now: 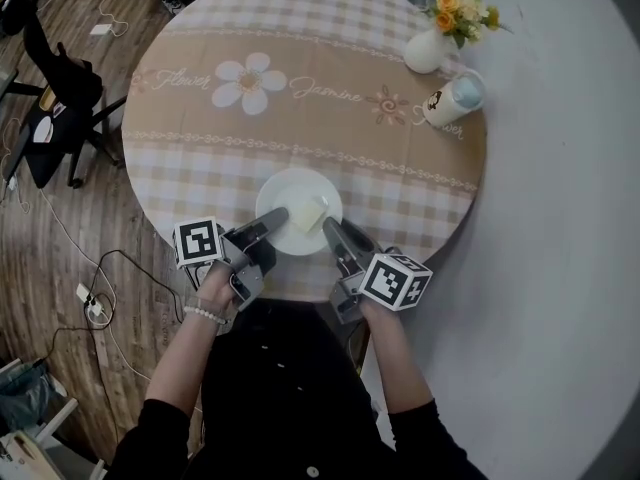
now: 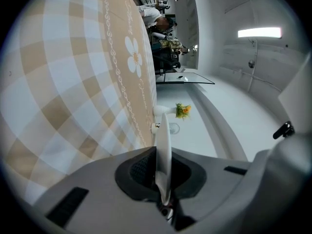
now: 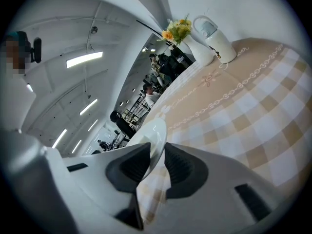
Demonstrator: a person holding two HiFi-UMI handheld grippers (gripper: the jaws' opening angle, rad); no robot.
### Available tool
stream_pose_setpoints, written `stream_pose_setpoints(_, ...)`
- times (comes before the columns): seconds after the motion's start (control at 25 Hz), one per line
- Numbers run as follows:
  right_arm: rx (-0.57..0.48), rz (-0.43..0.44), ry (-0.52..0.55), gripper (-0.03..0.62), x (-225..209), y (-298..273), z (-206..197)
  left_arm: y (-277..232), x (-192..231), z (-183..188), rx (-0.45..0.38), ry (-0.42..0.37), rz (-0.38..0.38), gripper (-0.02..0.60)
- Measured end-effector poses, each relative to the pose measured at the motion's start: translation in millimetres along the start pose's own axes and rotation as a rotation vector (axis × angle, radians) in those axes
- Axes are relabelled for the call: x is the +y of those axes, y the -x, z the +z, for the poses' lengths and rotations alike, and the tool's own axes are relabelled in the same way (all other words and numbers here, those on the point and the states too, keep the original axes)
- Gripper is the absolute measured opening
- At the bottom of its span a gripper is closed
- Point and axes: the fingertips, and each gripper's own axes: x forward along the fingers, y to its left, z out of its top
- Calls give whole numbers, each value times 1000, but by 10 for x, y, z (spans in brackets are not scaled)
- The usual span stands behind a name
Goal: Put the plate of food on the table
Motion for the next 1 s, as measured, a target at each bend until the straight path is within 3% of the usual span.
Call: stream_pose_setpoints(1.0,100,-116,-42,74,-679,-462,-140,-363,669,317,1,25,41,11)
